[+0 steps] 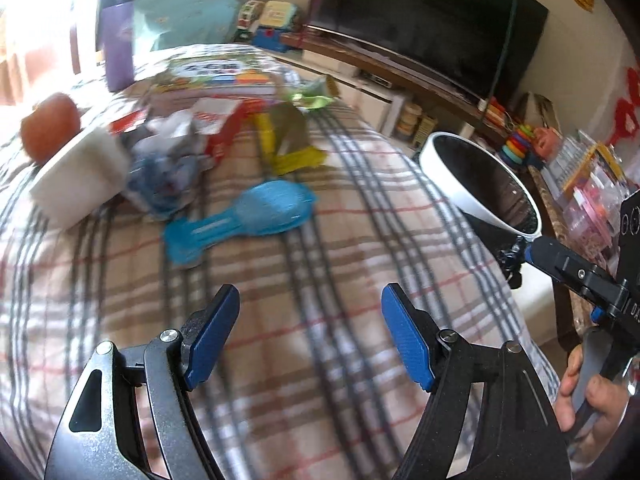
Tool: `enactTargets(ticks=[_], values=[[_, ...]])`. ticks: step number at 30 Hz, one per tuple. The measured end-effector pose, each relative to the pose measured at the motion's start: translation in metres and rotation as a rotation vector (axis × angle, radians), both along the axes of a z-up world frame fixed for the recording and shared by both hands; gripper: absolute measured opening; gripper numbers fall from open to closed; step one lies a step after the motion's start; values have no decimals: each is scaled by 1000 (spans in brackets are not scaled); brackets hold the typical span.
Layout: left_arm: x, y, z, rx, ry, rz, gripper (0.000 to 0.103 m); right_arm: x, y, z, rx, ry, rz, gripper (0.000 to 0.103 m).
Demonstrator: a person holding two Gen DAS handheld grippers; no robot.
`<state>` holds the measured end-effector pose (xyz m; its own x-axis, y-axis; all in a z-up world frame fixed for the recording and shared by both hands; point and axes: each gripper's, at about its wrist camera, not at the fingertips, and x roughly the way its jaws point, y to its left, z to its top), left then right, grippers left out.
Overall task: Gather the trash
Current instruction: 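Move both open tools back over the bed toward the foam block and snack bag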
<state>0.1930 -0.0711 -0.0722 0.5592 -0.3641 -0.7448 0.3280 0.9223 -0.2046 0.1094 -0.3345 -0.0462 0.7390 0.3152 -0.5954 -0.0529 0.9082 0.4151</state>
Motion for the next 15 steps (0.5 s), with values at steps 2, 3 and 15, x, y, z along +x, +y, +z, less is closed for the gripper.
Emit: enactTargets(ticks=[2,3,15], values=[[-3,11,0,-2,0,19,75,1,8,-2,-3,6,17,95],[-4,16,-1,-2,0,28,75,2,13,-3,-5,9,25,95],[-16,69,-3,-12,-1,141,75,11,53,-16,-28,40,100,95]])
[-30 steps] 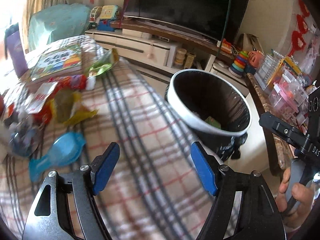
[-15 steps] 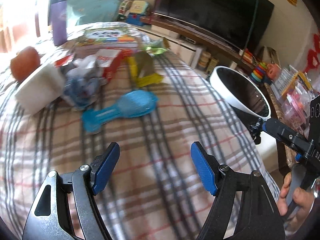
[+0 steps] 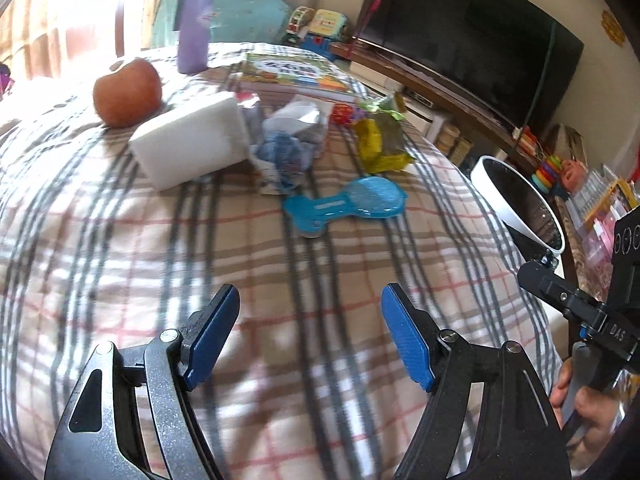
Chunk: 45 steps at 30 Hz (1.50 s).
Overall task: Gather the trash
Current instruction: 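Move both open tools back over the bed toward the foam block and snack bag, then grasp the white foam block with left tool while right tool grasps yellow snack bag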
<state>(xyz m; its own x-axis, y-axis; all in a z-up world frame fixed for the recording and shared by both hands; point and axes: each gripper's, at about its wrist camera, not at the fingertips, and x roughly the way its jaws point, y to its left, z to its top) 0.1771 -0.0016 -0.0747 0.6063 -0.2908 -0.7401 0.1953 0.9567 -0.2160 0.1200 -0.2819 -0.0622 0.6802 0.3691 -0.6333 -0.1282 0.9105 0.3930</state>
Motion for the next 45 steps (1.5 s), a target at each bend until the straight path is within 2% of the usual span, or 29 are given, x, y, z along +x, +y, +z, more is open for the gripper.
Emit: enactTargets(ticks=[12,22,30,37,45], values=[[5,31,-6,-10,17,50,75,10,28,-7,-36,12,44,95],[19,49,-2,26,9,58,75,23,39,-7,-39,24,61,94],[46,67,-2,83,13,53,76,38,49,-3,-64,10,71,94],[72,81,-8,101,31,53,79,56,54,-2,-89,5,74,93],[98,83,-5,131,-3,8,86,82,62,-1,-126,-6,92,92]])
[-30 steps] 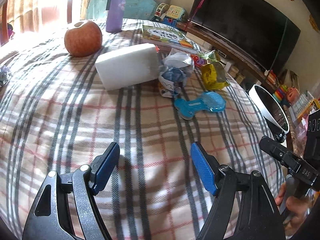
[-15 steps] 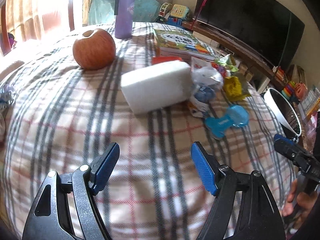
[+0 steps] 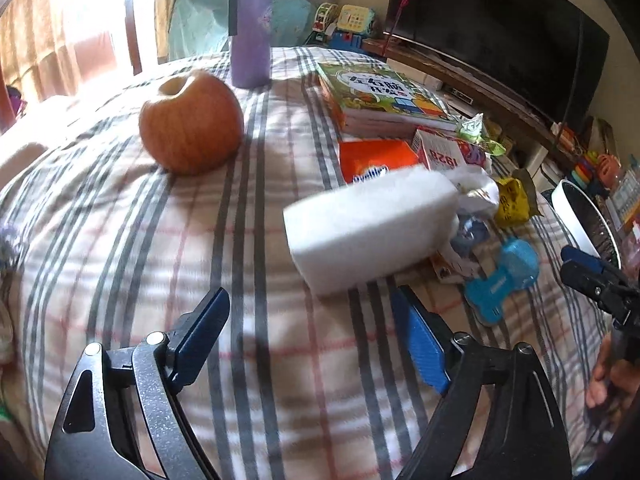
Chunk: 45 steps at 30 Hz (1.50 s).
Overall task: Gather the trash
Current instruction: 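Grasp the white foam block with left tool while right tool grasps yellow snack bag, then carry foam block and snack bag over the bin and open both tools to release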
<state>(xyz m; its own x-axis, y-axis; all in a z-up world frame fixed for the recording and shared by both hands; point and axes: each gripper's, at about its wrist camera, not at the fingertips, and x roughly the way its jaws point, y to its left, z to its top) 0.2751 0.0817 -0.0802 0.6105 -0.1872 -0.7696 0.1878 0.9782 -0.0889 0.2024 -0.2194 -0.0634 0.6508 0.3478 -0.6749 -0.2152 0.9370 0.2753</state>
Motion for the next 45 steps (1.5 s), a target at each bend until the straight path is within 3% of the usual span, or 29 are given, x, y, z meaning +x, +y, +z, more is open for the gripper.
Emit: enactTargets(ticks=[5,8,9,10,12,14,15,24,30,45], values=[[13,-8,1,-14,-21,-61,86,23,9,-1,-27,-8,23,90],[14,-18,3,-19,-51,-101,86,36,11,-1,-40,-13,20,82],[13,-23,4,-13,-61,-112,83,40,12,-2,-45,-16,18,73],[12,-27,4,-5,-74,-125,62,45,13,-3,-53,-17,15,52],[11,-35,3,19,-72,-135,43,49,14,-5,-66,-10,5,25],[8,-36,4,30,-74,-116,36,43,10,-2,-48,-22,-3,23],[4,-36,5,20,-72,-111,33,40,9,0,-43,-30,-4,11],[-41,-48,26,-69,-90,-88,29,-9,-19,14,7,-61,-33,10],[-66,-76,35,-111,-99,-140,29,-33,-37,18,22,-61,-54,10],[-88,-139,23,-112,-38,-217,29,-82,-90,17,44,-43,-148,10]])
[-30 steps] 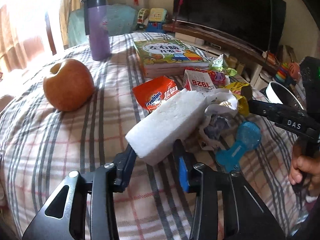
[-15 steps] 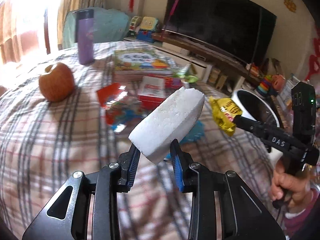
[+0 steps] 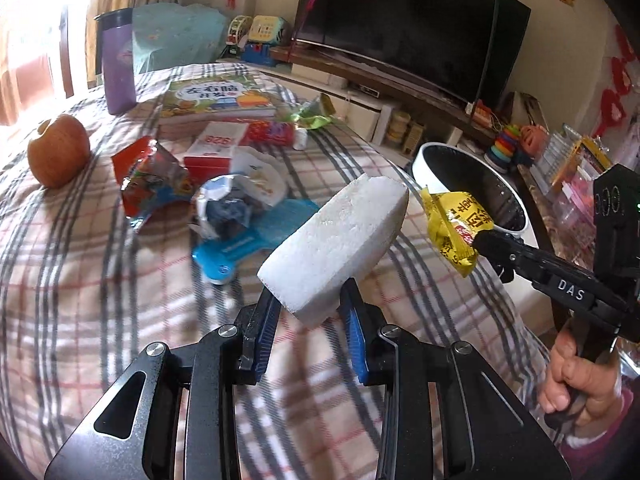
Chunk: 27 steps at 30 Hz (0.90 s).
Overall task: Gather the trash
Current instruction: 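Carry foam block and snack bag over the bin and open both tools to release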
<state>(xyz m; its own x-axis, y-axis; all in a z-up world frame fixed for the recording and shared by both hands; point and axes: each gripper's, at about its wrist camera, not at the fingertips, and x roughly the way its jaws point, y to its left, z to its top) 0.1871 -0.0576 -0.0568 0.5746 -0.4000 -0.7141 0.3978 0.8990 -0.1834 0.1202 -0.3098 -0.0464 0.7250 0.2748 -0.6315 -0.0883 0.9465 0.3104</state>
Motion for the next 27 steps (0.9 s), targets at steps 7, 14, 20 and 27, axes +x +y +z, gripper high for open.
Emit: enactTargets(ticks=[7,14,20,27], values=[[-3,-20,2,22,2,-17,29,-13,-16,2,4,-4,-26,10],[-6,-40,5,32,-3,-39,29,-22,-30,8,5,-17,-52,10],[-6,-53,8,37,-9,-61,29,-26,-40,11,6,-28,-77,10],[-7,-66,11,44,-15,-83,29,-29,-51,12,8,-35,-99,10]])
